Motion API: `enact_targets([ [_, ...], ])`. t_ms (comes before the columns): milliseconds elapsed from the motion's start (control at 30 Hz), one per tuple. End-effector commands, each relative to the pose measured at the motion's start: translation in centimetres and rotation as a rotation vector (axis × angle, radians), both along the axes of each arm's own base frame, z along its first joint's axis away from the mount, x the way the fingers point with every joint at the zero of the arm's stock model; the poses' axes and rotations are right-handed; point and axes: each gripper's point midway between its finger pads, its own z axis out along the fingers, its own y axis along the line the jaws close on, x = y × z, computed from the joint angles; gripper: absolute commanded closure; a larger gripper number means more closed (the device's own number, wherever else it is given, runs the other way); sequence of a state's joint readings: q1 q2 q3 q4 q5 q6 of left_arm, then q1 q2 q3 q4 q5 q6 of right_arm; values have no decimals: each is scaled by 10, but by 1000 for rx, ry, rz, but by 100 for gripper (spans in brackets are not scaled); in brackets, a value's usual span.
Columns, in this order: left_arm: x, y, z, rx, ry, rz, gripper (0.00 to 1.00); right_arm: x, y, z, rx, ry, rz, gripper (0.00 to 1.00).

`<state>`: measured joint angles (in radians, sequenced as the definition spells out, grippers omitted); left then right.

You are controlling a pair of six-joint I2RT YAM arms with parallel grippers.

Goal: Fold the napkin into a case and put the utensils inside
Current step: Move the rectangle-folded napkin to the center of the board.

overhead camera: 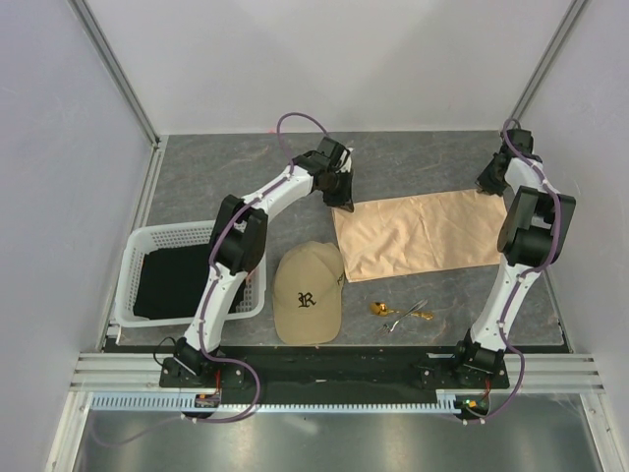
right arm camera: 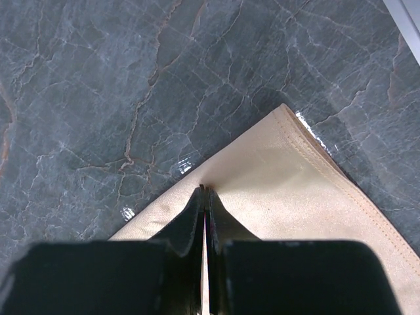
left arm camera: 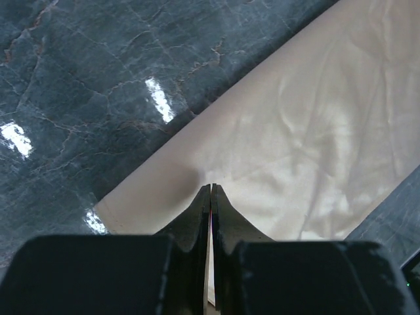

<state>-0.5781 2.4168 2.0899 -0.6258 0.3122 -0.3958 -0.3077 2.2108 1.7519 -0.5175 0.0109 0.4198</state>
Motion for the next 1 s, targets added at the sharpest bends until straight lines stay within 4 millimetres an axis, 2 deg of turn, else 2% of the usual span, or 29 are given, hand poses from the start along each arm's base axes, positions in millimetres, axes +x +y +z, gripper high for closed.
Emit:
enact_targets([
  [0, 24, 5, 3, -28, -12, 86, 94, 12, -10, 7, 2, -44, -21, 98],
  [100, 30, 14, -6, -43, 29, 118, 93, 11, -13, 2, 1, -38, -23, 98],
  [267, 33, 14, -18, -86, 92, 132, 93, 12, -21, -11, 7, -31, -43, 98],
  [533, 51, 20, -26, -148, 139, 174, 93, 26, -20, -24, 43, -43, -31, 98],
  [600, 57, 20, -31, -164, 141, 175, 93, 33, -19, -20, 50, -66, -24, 98],
  [733, 79, 16, -20, -240, 94, 178, 92, 43, -17, -25, 74, -89, -18, 97],
  [800, 93, 17, -16, -276, 64, 195, 91, 47, -17, -23, 79, -103, -20, 97],
  [967, 112, 18, -6, -349, 17, 194, 91, 56, -15, -12, 88, -140, -13, 96],
])
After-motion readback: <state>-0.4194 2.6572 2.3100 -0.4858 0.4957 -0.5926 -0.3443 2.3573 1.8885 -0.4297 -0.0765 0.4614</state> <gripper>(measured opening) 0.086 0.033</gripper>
